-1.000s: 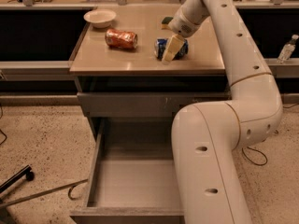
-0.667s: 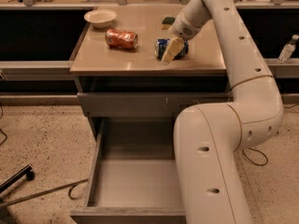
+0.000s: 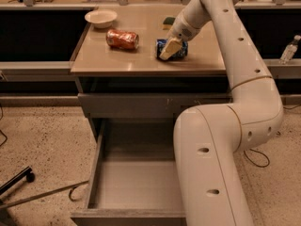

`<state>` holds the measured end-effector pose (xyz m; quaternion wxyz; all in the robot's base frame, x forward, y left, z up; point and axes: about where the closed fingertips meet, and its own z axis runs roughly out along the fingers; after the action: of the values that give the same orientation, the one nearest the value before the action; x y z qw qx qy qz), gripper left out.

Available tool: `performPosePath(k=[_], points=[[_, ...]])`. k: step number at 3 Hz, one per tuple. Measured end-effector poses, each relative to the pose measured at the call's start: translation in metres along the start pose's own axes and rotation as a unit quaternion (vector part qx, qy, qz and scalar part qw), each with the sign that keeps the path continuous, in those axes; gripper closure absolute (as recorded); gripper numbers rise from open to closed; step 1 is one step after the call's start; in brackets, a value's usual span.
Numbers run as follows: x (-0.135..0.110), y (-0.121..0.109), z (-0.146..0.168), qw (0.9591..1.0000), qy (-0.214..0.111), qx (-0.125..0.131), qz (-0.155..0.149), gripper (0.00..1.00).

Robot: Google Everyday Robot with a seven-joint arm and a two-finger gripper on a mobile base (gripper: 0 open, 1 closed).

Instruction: Place pepsi can into middle drawer

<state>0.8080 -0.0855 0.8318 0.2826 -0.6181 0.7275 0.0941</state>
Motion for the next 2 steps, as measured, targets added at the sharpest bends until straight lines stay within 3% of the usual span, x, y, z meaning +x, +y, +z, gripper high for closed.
performPosePath(k=[1, 2], points=[[0.000, 0.003, -0.021, 0.9988, -0.040, 0.002, -0.030, 0.89], [0.008, 0.015, -0.058, 0.9947, -0.085, 0.007, -0.058, 1.00]])
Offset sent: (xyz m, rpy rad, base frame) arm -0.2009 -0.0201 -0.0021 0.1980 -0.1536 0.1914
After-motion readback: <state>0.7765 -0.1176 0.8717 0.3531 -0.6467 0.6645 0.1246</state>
